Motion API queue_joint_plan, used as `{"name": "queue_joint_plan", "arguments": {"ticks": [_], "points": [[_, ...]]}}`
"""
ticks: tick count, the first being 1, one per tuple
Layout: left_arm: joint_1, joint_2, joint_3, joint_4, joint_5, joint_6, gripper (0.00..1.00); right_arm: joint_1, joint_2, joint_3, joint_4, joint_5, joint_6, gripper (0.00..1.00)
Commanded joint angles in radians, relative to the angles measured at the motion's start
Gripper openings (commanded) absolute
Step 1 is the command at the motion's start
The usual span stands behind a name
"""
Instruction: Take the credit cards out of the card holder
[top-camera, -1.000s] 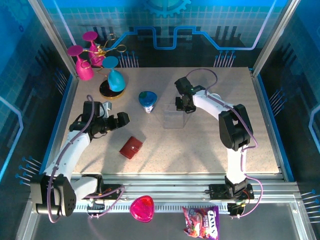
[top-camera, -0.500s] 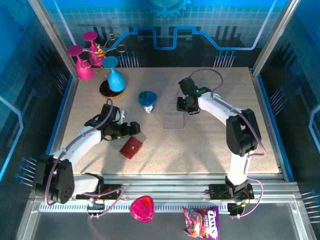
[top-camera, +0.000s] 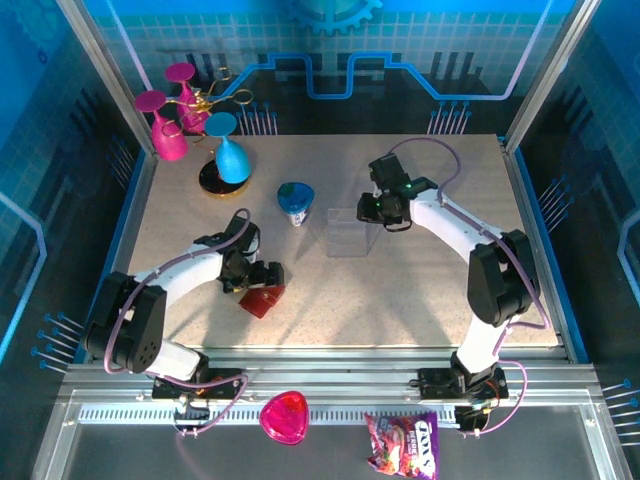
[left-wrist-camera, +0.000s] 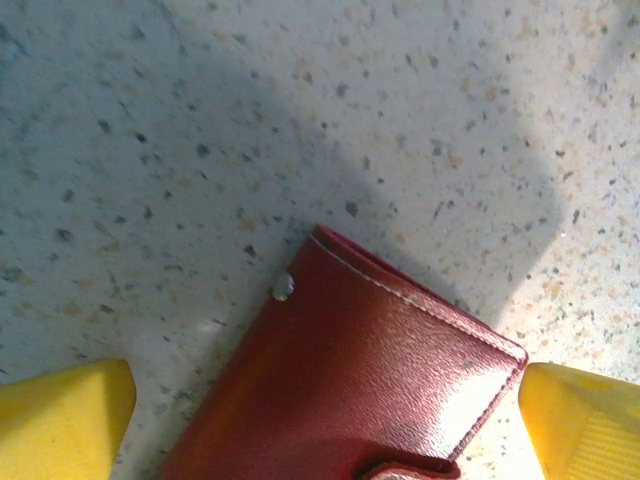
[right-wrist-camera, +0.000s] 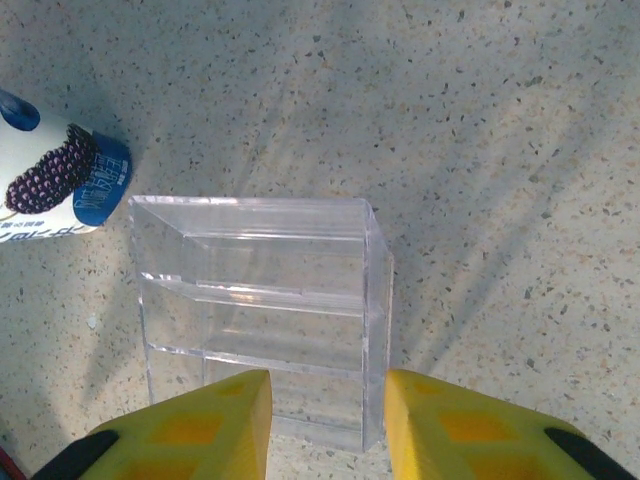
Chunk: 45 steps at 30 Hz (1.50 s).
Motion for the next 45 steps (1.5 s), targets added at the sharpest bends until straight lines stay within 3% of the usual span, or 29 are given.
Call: {"name": "queue_joint_plan", "arguments": {"ticks": [1, 11, 25, 33, 45], "points": [[-0.048, -0.023, 0.007, -0.044, -0.008, -0.047, 0.99, -0.016, -0.051, -0.020, 0.003, -0.023, -0.006, 0.35], [-0.185, -0.064, -0.011, -0.098, -0.118, -0.152, 0.95, -0.018, -0.059, -0.039, 0.006, -0.027, -0.010, 0.36], [-0.286, 0.084, 0.062, -0.118, -0.218, -0.210, 0.93, -0.026, -0.069, -0.046, -0.009, -0.024, -0.015, 0.37], [-0.346, 0.108, 0.106, -0.128, -0.229, -0.240, 0.82, -0.033, -0.082, -0.067, -0.001, -0.029, -0.014, 0.37], [-0.479, 0.181, 0.238, -0.078, -0.201, -0.361, 0.82, -0.054, -0.119, -0.122, 0.023, -0.040, -0.023, 0.37]]}}
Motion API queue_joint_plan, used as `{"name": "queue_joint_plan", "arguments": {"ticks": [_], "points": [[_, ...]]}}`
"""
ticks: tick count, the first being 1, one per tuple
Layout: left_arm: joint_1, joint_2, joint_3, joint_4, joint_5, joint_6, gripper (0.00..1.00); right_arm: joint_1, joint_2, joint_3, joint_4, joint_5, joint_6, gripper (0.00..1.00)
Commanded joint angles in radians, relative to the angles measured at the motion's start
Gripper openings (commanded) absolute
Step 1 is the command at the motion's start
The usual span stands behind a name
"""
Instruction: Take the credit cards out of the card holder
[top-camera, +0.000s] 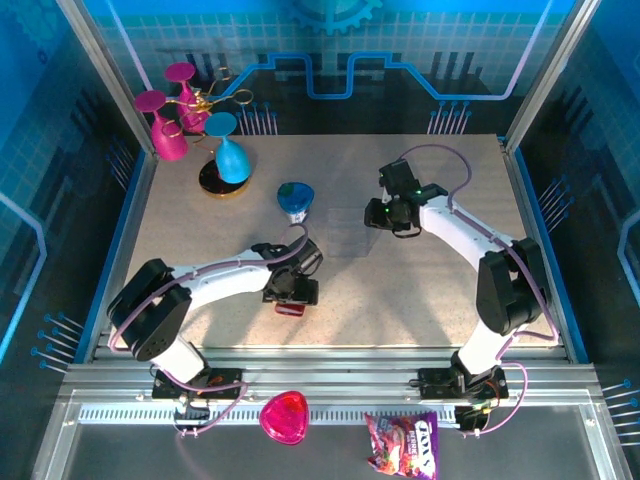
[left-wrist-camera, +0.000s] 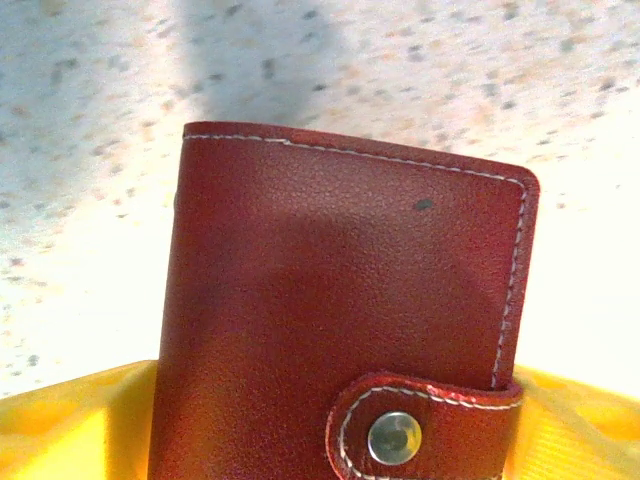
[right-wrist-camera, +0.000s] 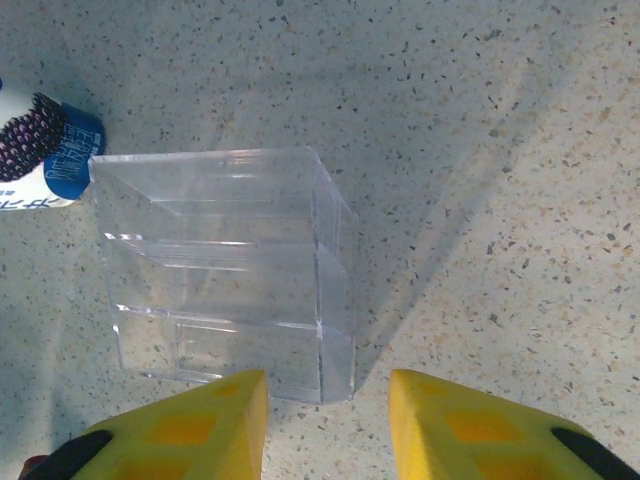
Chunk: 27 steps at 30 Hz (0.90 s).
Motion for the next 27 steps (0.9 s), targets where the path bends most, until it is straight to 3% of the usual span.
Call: {"name": "queue_joint_plan", "arguments": {"ticks": [1, 12, 18, 27], "points": [[-0.027, 0.049, 0.063, 0.020, 0.021, -0.050, 0.82, -0.023, -0.050, -0.032, 0.016, -0.016, -0.015, 0.37], [-0.084, 0.208, 0.174, 0.085, 0.137, -0.119, 0.84, -0.072, -0.124, -0.145, 0.079, -0.093, -0.016, 0.37], [-0.106, 0.165, 0.158, 0.112, 0.187, -0.155, 0.92, -0.073, -0.160, -0.214, 0.120, -0.134, 0.015, 0.38], [-0.079, 0.063, 0.100, 0.123, 0.171, -0.150, 0.93, -0.038, -0.181, -0.227, 0.101, -0.143, 0.038, 0.39]]}}
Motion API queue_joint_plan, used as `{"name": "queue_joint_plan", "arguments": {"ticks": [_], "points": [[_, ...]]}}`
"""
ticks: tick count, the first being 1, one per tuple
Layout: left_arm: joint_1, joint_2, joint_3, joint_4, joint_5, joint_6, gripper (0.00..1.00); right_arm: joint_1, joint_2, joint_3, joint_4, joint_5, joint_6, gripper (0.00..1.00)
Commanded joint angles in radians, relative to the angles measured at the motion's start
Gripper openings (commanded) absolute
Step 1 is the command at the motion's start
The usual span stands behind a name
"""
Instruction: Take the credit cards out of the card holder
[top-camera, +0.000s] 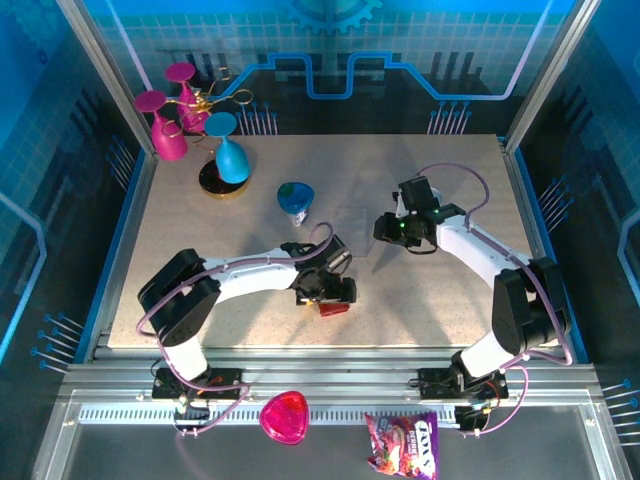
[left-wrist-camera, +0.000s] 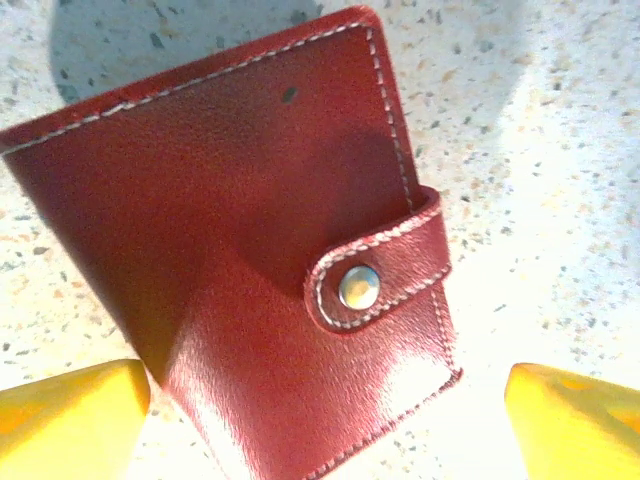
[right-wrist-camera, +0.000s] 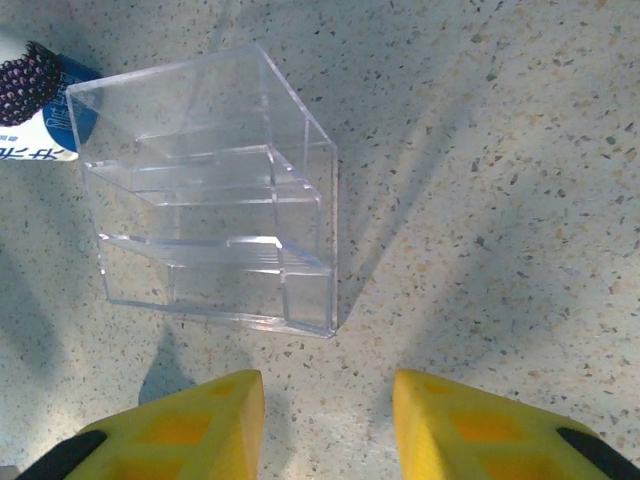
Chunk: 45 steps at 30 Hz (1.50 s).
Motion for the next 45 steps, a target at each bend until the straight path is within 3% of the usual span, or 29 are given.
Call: {"name": "queue_joint_plan", "arguments": {"ticks": [1, 13, 20, 26, 30, 35, 40, 45], "points": [[0.027, -0.090, -0.051, 0.012, 0.010, -0.014, 0.92, 0.032, -0.042, -0.004, -0.011, -0.019, 0.025, 0.39], [0.229, -0.364, -0.301, 0.273, 0.143, -0.063, 0.85, 0.212, -0.037, 0.065, -0.163, 0.003, 0.081, 0.38], [0.291, -0.446, -0.468, 0.487, 0.210, -0.099, 0.65, 0.317, -0.005, 0.059, -0.185, 0.017, 0.124, 0.37], [0.315, -0.432, -0.498, 0.561, 0.280, -0.102, 0.58, 0.394, 0.047, 0.068, -0.218, 0.014, 0.108, 0.37], [0.317, -0.376, -0.464, 0.560, 0.299, -0.105, 0.42, 0.427, 0.066, 0.071, -0.229, 0.016, 0.104, 0.37], [0.315, -0.309, -0.494, 0.693, 0.327, -0.184, 0.22, 0.459, 0.080, 0.074, -0.237, 0.012, 0.104, 0.34], [0.316, -0.284, -0.565, 0.834, 0.339, -0.286, 0.17, 0.490, 0.097, 0.089, -0.256, 0.029, 0.097, 0.32], [0.309, -0.296, -0.593, 0.870, 0.345, -0.317, 0.13, 0.517, 0.120, 0.111, -0.276, 0.060, 0.083, 0.32]]}}
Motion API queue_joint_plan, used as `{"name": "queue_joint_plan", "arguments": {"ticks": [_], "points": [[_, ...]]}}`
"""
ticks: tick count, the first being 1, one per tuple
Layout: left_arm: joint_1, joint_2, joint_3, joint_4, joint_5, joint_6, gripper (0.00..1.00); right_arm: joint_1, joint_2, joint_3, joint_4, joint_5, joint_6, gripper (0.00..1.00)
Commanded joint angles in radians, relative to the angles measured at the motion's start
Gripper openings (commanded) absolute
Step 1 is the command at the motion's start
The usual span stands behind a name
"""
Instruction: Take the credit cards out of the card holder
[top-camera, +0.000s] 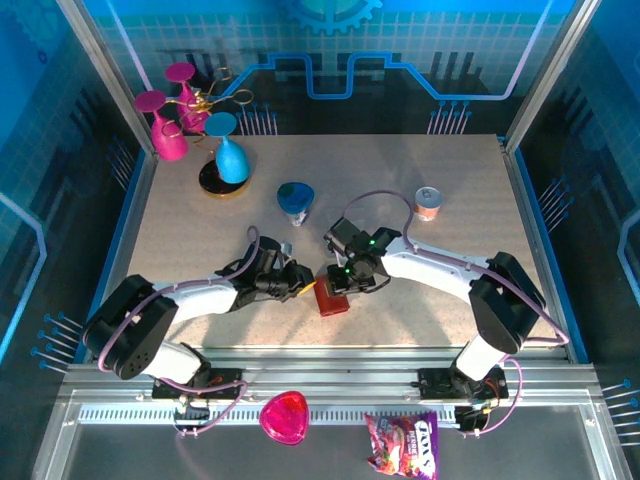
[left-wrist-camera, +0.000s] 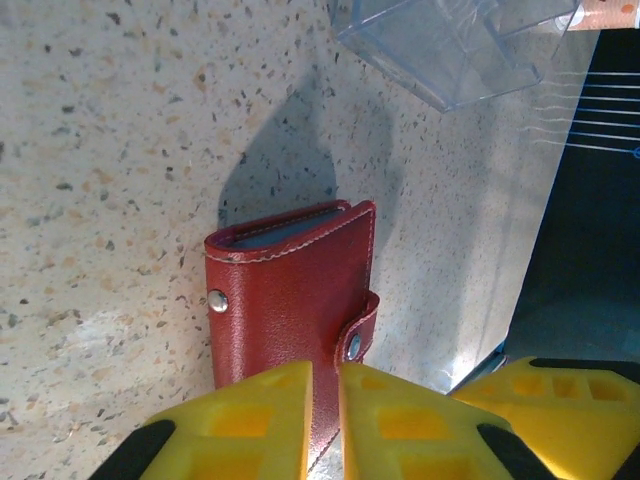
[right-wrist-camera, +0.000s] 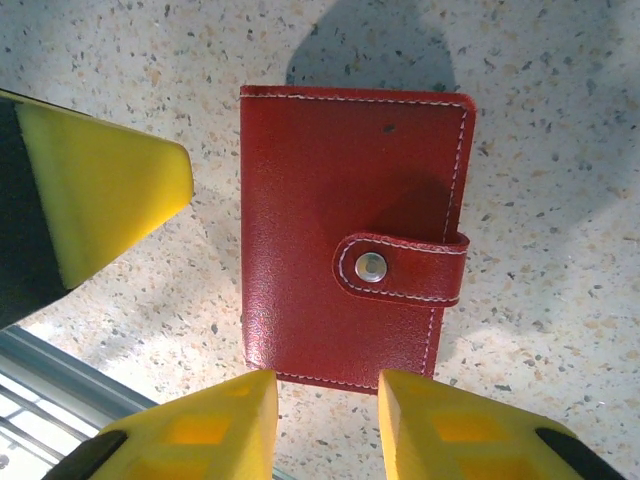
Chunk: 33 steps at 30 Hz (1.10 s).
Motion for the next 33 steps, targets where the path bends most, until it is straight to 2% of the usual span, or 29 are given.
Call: {"name": "queue_joint_plan", "arguments": {"ticks": [1, 7, 11, 15, 33], "points": [[-0.003, -0.006, -0.014, 0.070, 0.034, -0.043, 0.13, 0.022, 0.031, 0.042, -0.048, 0.034, -0.013, 0.32], [-0.031, 0.010, -0.002, 0.068, 0.033, -0.056, 0.11, 0.033, 0.075, 0.066, -0.062, 0.062, -0.027, 0.32], [-0.039, 0.040, -0.016, 0.086, 0.013, -0.092, 0.06, 0.034, 0.106, 0.088, -0.070, 0.078, -0.027, 0.33], [-0.034, 0.038, -0.046, 0.105, -0.020, -0.124, 0.05, 0.037, 0.141, 0.116, -0.082, 0.097, -0.036, 0.33], [-0.022, 0.040, -0.067, 0.117, -0.027, -0.135, 0.03, 0.053, 0.270, 0.205, -0.142, 0.136, -0.071, 0.35]]}}
